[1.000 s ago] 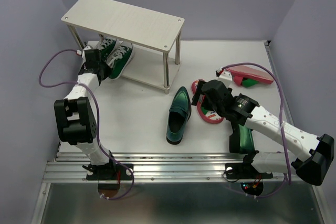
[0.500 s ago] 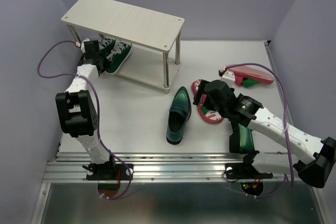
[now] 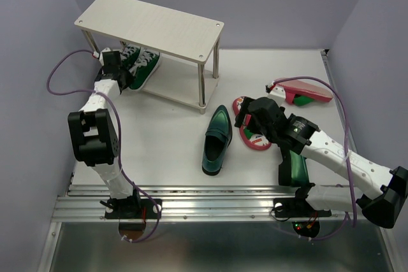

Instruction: Place and organize the shoes onto the shoe shelf

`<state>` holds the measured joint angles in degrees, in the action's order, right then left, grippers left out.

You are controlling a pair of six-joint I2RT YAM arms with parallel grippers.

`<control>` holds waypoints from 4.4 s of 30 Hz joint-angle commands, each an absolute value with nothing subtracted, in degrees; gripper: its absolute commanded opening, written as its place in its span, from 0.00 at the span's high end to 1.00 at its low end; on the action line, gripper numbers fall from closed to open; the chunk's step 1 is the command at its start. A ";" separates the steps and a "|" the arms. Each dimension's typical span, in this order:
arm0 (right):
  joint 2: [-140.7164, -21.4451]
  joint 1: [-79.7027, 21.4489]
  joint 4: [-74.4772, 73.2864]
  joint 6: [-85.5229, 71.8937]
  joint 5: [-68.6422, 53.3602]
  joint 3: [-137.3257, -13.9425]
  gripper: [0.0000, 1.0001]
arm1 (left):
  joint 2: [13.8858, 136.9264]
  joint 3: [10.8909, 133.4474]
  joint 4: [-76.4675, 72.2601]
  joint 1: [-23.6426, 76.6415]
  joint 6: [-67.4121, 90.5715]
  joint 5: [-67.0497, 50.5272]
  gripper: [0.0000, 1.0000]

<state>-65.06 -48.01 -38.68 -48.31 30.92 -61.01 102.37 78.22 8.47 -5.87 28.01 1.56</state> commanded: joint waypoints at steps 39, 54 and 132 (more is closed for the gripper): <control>-59.59 -46.76 -42.27 -51.68 32.61 -54.93 0.00 | 47.73 54.14 21.26 8.86 30.05 9.14 0.09; -69.78 -50.10 -37.44 -47.63 21.36 -56.16 0.00 | 43.68 51.69 31.99 31.02 41.04 14.15 0.22; -49.05 -21.36 -57.40 -48.34 5.81 -42.38 0.07 | 57.04 56.86 26.28 37.53 39.90 21.79 0.21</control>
